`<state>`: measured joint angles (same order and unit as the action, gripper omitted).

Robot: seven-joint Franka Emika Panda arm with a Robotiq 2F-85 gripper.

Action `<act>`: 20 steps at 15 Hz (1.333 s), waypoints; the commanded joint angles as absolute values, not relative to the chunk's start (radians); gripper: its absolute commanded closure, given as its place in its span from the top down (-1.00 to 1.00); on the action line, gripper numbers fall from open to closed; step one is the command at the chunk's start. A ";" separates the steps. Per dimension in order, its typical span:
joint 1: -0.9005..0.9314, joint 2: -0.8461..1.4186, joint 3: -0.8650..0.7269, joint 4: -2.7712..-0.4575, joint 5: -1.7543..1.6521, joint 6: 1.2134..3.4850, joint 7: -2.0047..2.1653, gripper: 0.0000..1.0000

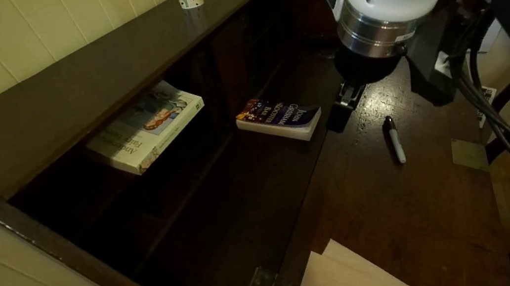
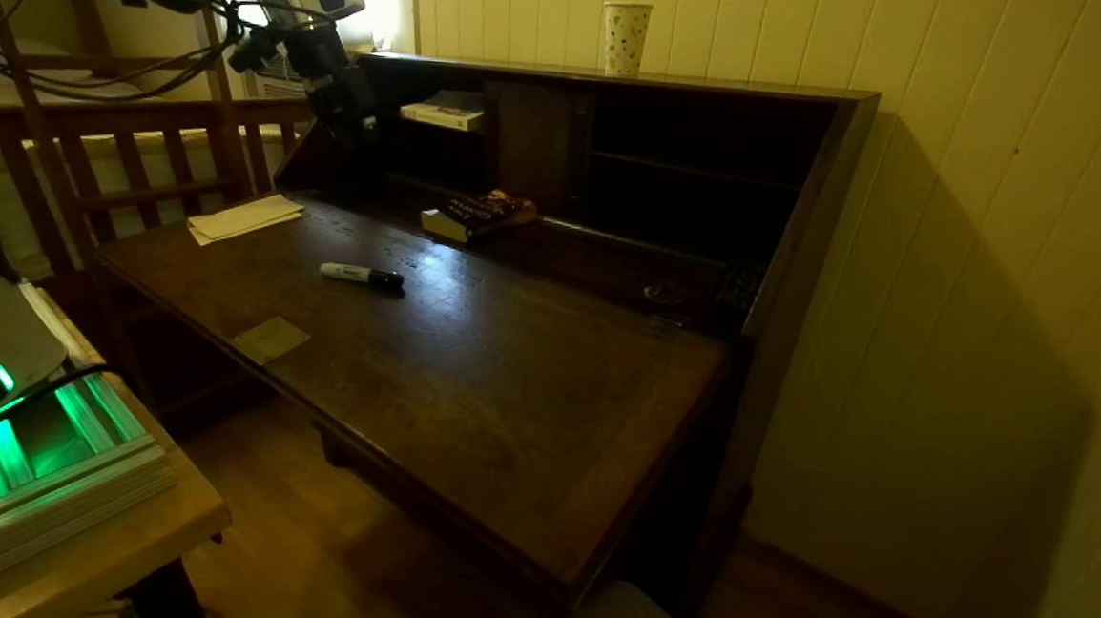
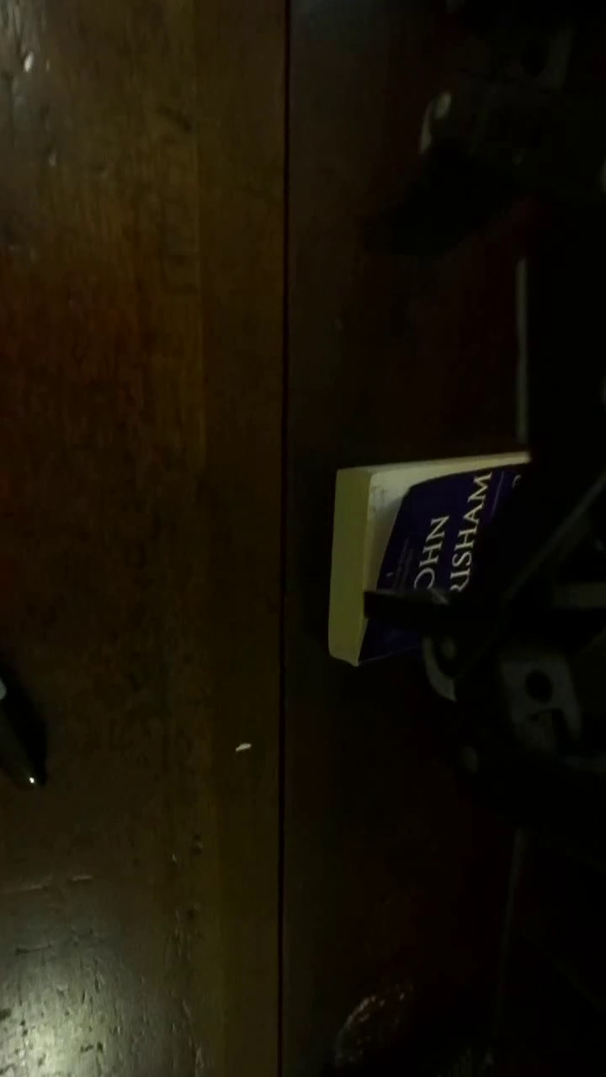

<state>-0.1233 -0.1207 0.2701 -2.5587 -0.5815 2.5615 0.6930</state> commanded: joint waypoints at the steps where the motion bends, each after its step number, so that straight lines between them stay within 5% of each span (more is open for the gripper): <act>1: -0.104 -0.008 0.209 -2.493 -0.814 2.553 0.806 1.00; 16: -0.120 0.357 0.160 -2.231 -1.414 2.643 1.193 0.97; 18: -0.122 0.384 0.156 -2.212 -1.435 2.642 1.208 0.84; 20: -0.123 0.406 0.153 -2.198 -1.448 2.639 1.220 0.40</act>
